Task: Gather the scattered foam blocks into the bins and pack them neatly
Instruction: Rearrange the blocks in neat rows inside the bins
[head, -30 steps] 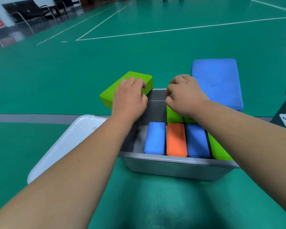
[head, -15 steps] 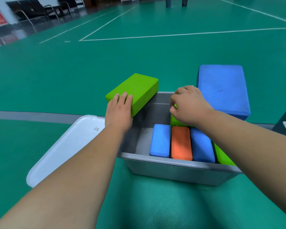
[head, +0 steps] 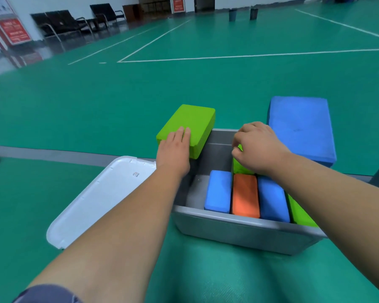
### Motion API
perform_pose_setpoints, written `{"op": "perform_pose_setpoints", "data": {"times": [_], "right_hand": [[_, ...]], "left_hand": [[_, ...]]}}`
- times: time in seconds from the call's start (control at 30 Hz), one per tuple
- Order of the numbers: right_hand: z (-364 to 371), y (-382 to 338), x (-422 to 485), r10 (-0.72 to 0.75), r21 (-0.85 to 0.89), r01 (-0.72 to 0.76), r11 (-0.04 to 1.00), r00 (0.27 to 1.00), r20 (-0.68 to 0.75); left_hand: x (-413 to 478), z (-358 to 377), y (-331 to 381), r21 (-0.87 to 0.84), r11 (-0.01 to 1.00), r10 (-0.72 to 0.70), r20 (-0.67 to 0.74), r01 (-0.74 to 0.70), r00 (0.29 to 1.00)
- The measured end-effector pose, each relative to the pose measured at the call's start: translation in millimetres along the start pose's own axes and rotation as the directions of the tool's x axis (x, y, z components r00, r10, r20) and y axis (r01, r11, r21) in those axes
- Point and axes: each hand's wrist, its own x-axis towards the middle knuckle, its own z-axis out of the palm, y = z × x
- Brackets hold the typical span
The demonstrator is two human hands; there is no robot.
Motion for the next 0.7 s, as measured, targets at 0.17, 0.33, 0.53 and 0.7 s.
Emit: {"op": "perform_pose_setpoints", "data": {"times": [0.17,0.33,0.53,0.7], "right_hand": [[-4,1,-6,0.023,-0.013,-0.023,1.0,1.0,0.02],[-8,0,-11,-0.001,-0.021,0.002,1.0,1.0,0.02],[-11,5,-11,0.018,0.066,-0.016,0.998,0.999,-0.041],[-12,6,-4,0.172,0.184,-0.142,0.973,0.972,-0.158]], "left_hand": [[0,5,8,0.105,0.994,-0.025,-0.058,0.031,0.998],[1,8,21,0.108,0.993,-0.035,-0.102,0.046,0.994],[17,-37,27,-0.16,0.987,-0.057,-0.297,0.009,0.953],[36,-104,50,-0.475,0.869,-0.286,-0.248,0.142,0.926]]}}
